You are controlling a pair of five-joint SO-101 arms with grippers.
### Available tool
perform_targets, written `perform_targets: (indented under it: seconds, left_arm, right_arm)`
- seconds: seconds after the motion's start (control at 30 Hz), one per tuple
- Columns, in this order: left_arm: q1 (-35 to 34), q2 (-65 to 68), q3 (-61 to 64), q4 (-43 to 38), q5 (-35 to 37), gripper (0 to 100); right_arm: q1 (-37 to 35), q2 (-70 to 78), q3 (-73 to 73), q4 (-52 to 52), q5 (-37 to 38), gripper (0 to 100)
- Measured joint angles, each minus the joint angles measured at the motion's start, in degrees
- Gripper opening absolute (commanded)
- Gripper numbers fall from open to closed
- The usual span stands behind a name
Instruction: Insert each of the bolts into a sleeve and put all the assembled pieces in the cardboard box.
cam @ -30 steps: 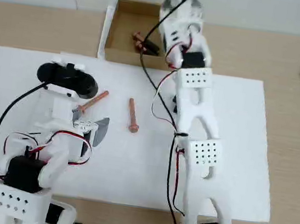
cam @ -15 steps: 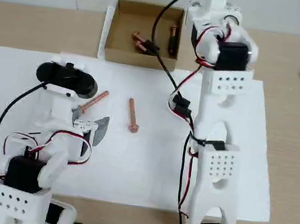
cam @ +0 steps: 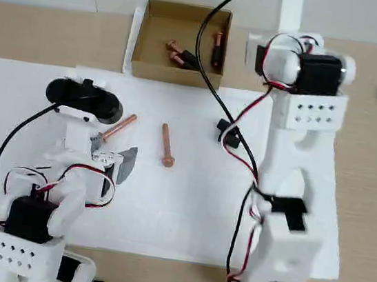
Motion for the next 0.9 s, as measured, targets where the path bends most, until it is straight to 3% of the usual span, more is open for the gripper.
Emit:
perform_targets:
  seconds: [0.17,0.43,0.7,0.9]
  left_arm:
    - [0.0,0.0,0.0,0.0,0.0,22]
    - [0.0,0.0,0.0,0.0,0.0,22]
    - [0.0,0.0,0.0,0.0,0.0,22]
    - [0.0,0.0,0.0,0.0,0.0,22]
  right_arm:
    - [-0.2,-12.0,21.6,0.0,4.8,12.2]
    - [1.1,-21.4,45.1,-2.0,5.9,12.2]
    - [0.8,-21.4,60.8,-20.1,6.4,15.5]
    - [-7.5,-18.6,63.2,-20.0,19.2,16.2]
